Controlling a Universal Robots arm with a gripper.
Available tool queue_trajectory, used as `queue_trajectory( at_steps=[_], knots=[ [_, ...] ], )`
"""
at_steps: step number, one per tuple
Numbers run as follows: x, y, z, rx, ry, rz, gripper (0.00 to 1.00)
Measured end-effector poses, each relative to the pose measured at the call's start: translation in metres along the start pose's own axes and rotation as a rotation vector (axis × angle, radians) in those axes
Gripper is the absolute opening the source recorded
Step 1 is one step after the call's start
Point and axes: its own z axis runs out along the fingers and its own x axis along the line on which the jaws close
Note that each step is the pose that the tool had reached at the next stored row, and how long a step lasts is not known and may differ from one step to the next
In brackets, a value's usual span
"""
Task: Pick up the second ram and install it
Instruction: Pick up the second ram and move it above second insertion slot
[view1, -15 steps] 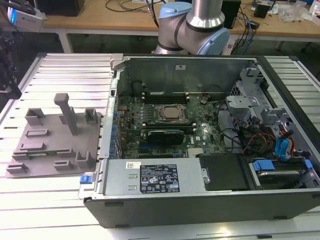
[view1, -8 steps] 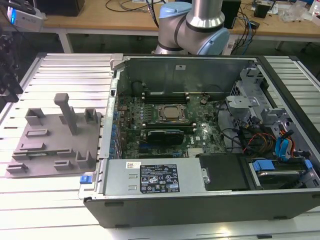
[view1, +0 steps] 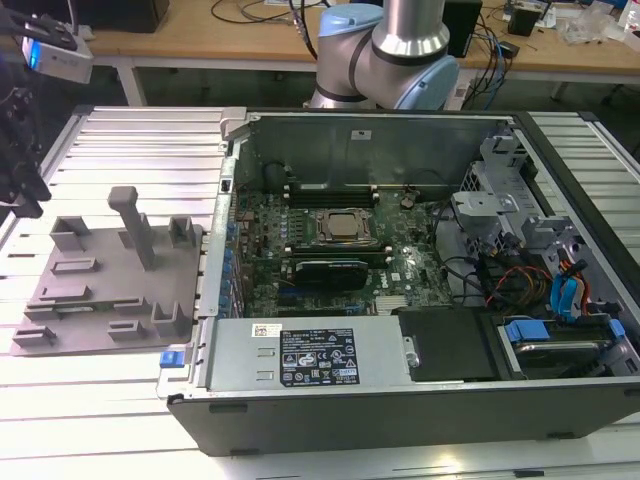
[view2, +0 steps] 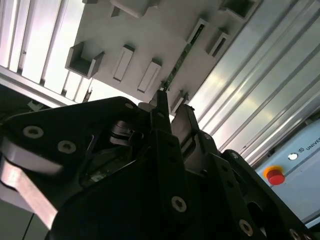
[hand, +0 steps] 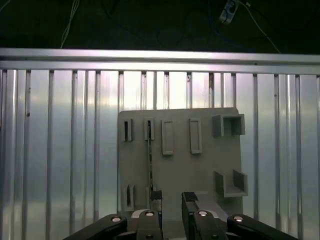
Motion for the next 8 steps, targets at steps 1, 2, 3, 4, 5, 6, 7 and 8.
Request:
queue_trajectory(
  at_steps=[1,2,3,4,5,6,7,8],
  knots=[
    [0.0001,-0.0002,0.0036,0.0000,0.0000,0.000,0.28],
    [0.0002,-0.0003,0.0060,0.0000,0.0000,0.000,0.28],
    [0.0002,-0.0003,0.0070,0.0000,0.0001,0.000,0.28],
    [0.0002,-0.0004,0.0079,0.0000,0.0000,0.000,0.28],
    [0.0003,-0.0004,0.0101,-0.0001,0.0000,0.000,0.28],
    [0.0003,-0.0005,0.0117,0.0000,0.0000,0.000,0.28],
    [0.0004,-0.0006,0.0140,0.0000,0.0001,0.000,0.28],
    [0.0004,-0.0007,0.0157,0.0000,0.0001,0.000,0.28]
  ],
)
